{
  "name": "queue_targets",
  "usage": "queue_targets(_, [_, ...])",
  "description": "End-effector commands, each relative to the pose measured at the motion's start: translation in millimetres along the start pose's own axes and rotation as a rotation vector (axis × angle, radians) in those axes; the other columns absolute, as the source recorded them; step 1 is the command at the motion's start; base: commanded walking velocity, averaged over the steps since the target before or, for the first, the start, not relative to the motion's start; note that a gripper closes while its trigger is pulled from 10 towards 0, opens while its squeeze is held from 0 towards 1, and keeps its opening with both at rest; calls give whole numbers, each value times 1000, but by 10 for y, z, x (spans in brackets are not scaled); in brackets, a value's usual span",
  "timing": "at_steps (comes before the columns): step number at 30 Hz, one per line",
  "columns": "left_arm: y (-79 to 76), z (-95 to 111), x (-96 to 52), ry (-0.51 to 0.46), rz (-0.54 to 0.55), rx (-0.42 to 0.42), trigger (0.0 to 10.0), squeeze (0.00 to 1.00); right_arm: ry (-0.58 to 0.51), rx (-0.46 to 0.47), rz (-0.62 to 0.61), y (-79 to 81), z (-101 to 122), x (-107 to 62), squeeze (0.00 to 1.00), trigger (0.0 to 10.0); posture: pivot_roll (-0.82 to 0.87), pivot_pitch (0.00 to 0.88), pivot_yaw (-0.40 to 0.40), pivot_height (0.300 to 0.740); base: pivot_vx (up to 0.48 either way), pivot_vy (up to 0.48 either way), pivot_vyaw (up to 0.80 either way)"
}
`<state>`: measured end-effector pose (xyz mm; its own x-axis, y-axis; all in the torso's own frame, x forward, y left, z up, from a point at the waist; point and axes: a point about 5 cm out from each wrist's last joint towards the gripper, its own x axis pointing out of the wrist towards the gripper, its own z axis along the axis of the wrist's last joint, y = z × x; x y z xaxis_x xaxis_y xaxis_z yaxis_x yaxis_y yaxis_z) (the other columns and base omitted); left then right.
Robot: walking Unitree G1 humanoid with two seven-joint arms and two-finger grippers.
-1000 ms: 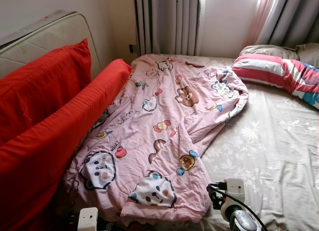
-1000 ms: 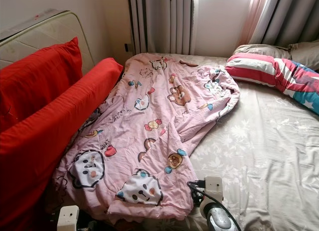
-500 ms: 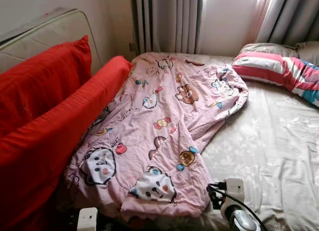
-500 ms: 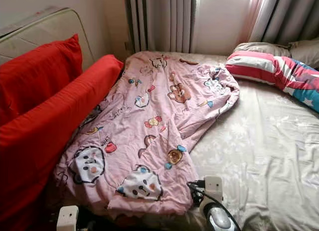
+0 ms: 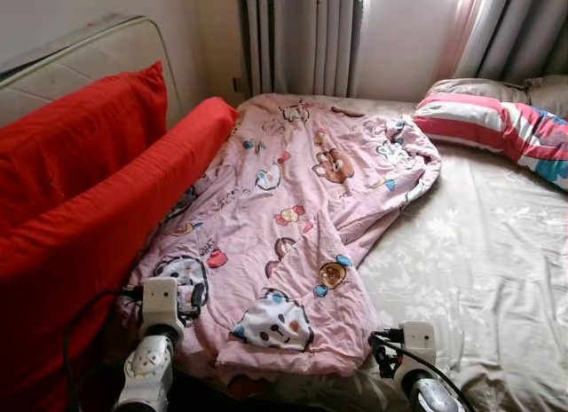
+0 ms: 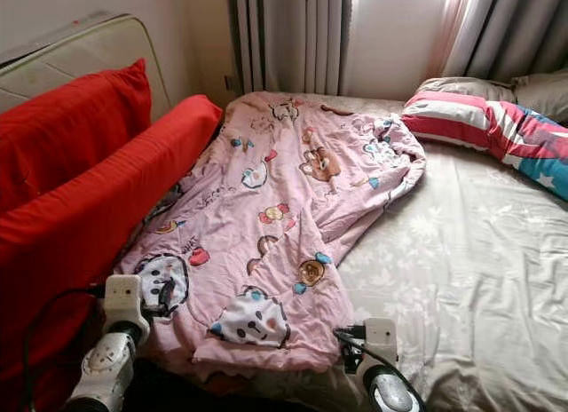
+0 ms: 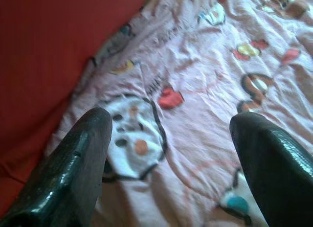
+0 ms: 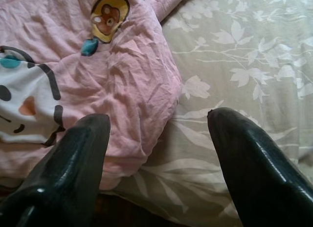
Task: Clean up the room
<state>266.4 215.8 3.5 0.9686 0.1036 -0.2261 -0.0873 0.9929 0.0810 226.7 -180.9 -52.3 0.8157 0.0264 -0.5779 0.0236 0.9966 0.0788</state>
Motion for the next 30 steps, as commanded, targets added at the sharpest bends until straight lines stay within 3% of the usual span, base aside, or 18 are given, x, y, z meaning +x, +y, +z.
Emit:
queue_targets(1, [40,-6,-23,-11,13,-12,10000,0,17,-2,-7,-9,-18,-2,0,10000,2,4,21,676,0,0,0])
queue_targets(10, [94,-84,-103,1,55,-45,10000,0,19,-6,-9,-7,-17,0,0,10000,9,16,16,631,0,0,0])
queue_targets(30, [117,-20,-59,-7,55,-17,10000,0,-1,-3,18,9,-6,-4,0,10000,12,23,15,631,0,0,0])
